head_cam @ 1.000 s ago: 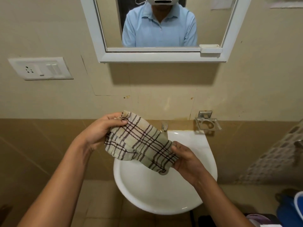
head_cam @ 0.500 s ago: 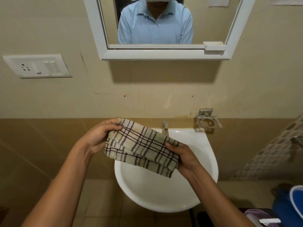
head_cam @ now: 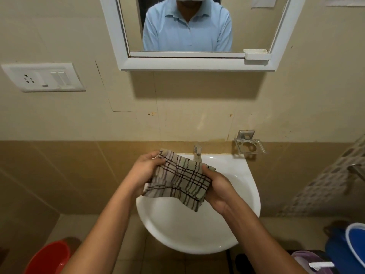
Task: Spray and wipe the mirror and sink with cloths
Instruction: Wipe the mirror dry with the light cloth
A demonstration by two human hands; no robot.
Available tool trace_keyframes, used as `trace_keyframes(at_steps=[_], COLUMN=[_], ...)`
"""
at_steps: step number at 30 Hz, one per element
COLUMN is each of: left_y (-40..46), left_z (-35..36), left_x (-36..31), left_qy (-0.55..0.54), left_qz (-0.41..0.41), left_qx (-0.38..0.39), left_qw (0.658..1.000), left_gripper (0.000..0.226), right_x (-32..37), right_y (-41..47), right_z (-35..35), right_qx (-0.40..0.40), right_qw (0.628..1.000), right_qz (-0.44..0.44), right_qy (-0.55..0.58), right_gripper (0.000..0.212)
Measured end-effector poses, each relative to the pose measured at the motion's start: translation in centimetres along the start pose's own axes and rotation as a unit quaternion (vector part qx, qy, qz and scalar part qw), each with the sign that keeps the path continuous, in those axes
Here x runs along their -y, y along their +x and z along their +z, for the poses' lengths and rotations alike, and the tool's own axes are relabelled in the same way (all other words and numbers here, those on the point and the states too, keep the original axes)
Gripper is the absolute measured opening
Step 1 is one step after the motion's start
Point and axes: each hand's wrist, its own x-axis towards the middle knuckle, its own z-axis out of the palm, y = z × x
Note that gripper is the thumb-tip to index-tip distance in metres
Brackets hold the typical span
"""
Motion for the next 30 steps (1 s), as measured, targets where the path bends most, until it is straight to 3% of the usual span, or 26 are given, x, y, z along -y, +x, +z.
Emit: trace_keyframes(at_steps=[3,7,10,12,13,16,19,21,24,27,30], left_y=[-1.7,-3.9,-5.1,-5.9,-5.9,-5.6,-4.8,-4.4,-3.4,-3.0,-2.4], left_z=[4.2,8.4,10.2,10.5,10.4,9.1,7.1,5.5,2.9,0.6,-1.3], left_x=[0.1,0.2,-0.4,-1.4,-1.6,-3.1,-6.0,-9.2,-14.7,-21.6,-27.9], left_qy=[0.074,0.079,0.045,0.057,0.065,0.036,0.076,0.109,0.174,0.258,0.326], left_qz=[0.057,0.055,0.06,0.095,0.108,0.149,0.229,0.308,0.438,0.549,0.601], left_qx=[-0.018,0.035,0.064,0.074,0.087,0.116,0.113,0.073,-0.024,-0.091,-0.206], left_qw=[0.995,0.995,0.995,0.991,0.988,0.981,0.964,0.942,0.881,0.79,0.7], left_gripper=[0.023,0.039,0.079,0.088,0.09,0.081,0.071,0.073,0.073,0.064,0.071], right_x=[-0.7,-1.3,-1.9,-1.8,-1.4,1.0,4.3,7.0,11.3,16.5,21.9], right_y=[0.1,-0.1,0.1,-0.1,-0.3,-1.7,-2.9,-4.4,-6.3,-8.2,-10.4], right_z=[1.6,3.0,3.1,2.8,2.8,3.1,3.7,4.6,6.2,8.3,10.9], right_qx=[0.018,0.045,0.054,0.07,0.069,0.052,0.071,0.086,0.103,0.116,0.101], right_qw=[0.998,0.985,0.974,0.957,0.949,0.946,0.936,0.93,0.907,0.873,0.845], right_qz=[-0.008,-0.039,-0.069,-0.085,-0.094,-0.133,-0.161,-0.188,-0.255,-0.349,-0.442], right_qy=[0.06,0.164,0.21,0.27,0.292,0.29,0.305,0.303,0.318,0.32,0.282], right_gripper=[0.038,0.038,0.075,0.086,0.083,0.04,0.035,0.036,0.038,0.042,0.055])
